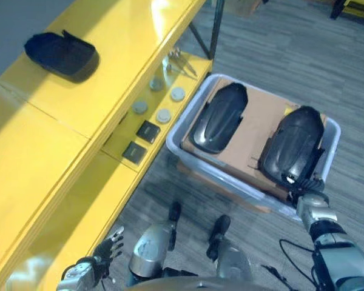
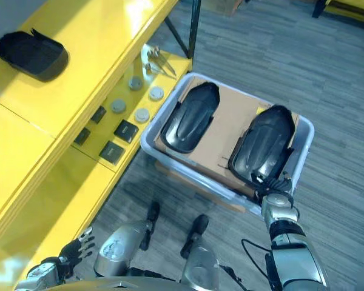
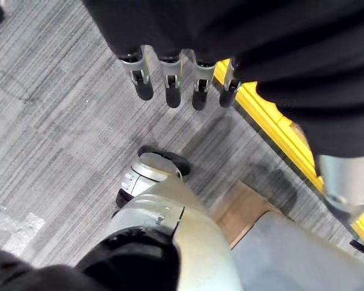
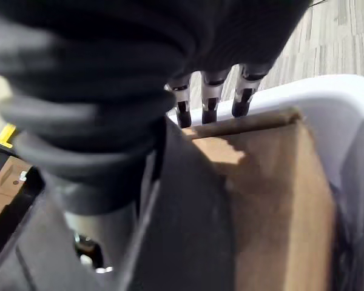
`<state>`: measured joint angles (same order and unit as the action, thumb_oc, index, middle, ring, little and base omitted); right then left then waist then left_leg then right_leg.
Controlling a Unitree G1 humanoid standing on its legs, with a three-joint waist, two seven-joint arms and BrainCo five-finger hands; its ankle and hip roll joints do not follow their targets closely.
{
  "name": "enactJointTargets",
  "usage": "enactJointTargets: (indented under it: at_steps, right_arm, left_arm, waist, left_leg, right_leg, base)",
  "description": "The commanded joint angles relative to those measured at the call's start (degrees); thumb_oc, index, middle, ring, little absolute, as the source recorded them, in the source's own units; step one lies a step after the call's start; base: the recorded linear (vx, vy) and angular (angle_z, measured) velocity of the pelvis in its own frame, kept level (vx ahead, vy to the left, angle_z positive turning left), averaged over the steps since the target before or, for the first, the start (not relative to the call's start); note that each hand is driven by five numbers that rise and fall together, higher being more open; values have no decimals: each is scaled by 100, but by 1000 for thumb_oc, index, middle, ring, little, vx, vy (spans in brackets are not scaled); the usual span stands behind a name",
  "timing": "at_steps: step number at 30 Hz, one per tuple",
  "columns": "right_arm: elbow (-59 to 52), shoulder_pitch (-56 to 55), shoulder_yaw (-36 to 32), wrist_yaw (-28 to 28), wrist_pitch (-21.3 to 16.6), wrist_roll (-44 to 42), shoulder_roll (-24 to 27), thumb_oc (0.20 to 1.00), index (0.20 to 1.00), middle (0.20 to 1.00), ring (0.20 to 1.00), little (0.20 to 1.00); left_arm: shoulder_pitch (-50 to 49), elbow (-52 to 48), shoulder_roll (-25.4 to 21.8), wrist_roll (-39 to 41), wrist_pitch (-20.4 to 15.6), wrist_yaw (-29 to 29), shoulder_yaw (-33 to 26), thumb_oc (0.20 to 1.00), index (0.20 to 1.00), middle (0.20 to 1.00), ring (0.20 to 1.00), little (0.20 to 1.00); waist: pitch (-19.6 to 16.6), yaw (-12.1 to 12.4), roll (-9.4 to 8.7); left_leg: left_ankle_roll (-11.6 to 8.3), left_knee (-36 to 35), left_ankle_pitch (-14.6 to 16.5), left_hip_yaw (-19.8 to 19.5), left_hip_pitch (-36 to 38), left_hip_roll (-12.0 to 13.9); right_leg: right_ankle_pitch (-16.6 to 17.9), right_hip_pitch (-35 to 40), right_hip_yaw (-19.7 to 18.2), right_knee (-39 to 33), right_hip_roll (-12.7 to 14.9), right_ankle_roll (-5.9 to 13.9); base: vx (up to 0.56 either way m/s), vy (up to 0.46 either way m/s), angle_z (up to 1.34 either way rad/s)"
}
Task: Move parts from the plastic box to the shelf.
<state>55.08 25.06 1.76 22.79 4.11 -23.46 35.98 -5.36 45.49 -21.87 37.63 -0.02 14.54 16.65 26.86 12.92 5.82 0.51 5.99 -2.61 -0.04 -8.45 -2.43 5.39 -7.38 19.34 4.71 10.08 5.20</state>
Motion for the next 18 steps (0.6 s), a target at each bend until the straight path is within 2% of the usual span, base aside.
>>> enactJointTargets:
  at_steps: [1,4,5,6,11,18]
  right_arm:
    - [-90,113,371,91,-239,-118,445,1000,1000,1000,1000,1000]
    - [-93,214,503,42,-189,-146,426,1000,1000,1000,1000,1000]
    - [-81,228,513,35,-194,-146,421,862,862,862,862,862]
    - [-34,282,578,17,-175,-148,379,200,200,200,200,200]
    - [79,357,673,-48,-174,-171,285,200,200,200,200,200]
    - [279,411,709,-174,-466,-390,184,200,200,200,200,200]
  left_arm:
    - [-130,-207,-291,291,-188,-24,127,1000,1000,1000,1000,1000]
    - [-30,-247,-314,385,-223,-31,140,1000,1000,1000,1000,1000]
    - [-17,-255,-316,391,-227,-30,140,1000,1000,1000,1000,1000]
    - [58,-303,-330,444,-217,-30,150,1000,1000,1000,1000,1000]
    - [230,-397,-358,557,-173,-78,185,1000,1000,1000,1000,1000]
    - [478,-564,-448,808,-90,-21,207,1000,1000,1000,1000,1000]
  waist:
    - [-275,109,-160]
    - [-178,98,-168]
    - [-168,96,-168]
    - [-124,90,-165]
    - [-41,73,-183]
    - [53,53,-255]
  left_leg:
    - [-132,460,280,-340,-383,171]
    - [-113,520,275,-335,-526,167]
    - [-110,529,275,-333,-547,166]
    - [-96,560,272,-327,-638,164]
    - [-79,627,283,-305,-783,161]
    - [-49,784,363,-259,-931,183]
  right_leg:
    - [-64,124,-304,185,413,559]
    - [-58,-18,-320,227,404,541]
    - [-57,-42,-325,233,404,539]
    - [-52,-146,-342,267,402,529]
    - [-38,-288,-362,292,390,510]
    - [-37,-437,-401,347,338,474]
  base:
    - [-158,-18,-1]
    - [-104,-14,-1]
    - [-121,-8,-4]
    - [-114,-10,-3]
    - [-78,-17,-3]
    - [-71,-38,-2]
